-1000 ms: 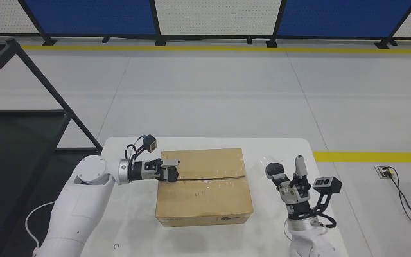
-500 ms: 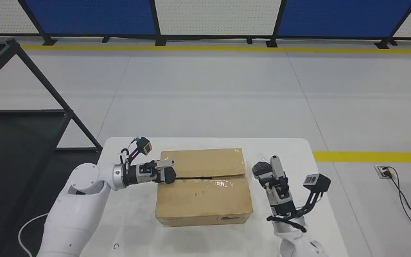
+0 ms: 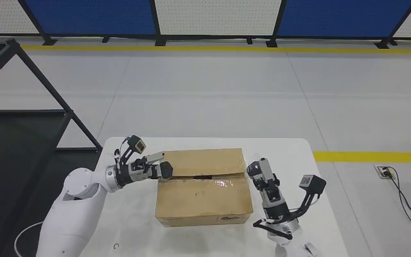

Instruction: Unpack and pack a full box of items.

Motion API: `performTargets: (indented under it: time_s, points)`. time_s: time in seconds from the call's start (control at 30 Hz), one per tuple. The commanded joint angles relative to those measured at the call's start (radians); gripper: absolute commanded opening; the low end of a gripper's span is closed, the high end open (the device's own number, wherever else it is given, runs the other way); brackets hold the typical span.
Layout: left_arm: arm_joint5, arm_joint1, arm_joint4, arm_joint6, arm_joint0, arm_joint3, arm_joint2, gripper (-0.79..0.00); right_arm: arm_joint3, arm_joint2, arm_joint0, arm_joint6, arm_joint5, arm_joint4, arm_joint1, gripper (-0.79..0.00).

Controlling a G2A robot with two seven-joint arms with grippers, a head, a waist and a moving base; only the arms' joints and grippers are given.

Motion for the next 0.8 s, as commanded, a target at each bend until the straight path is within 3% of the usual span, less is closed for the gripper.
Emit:
performTargets:
  time_s: [0.0, 0.3, 0.77]
  points:
    - [0.017, 0.003, 0.028, 0.012, -0.002, -0.001, 0.004, 0.000, -0.002, -0.008, 0.004, -0.008, 0.012, -0.019, -0.002, 0.000]
    - [0.061, 0.006, 0.092, 0.041, -0.005, -0.007, 0.040, 0.000, 0.002, -0.049, 0.050, 0.026, 0.110, -0.146, -0.008, 0.000]
    - [0.054, 0.009, 0.078, 0.049, -0.010, 0.001, 0.055, 0.000, 0.002, -0.049, 0.051, 0.029, 0.114, -0.148, -0.008, 0.000]
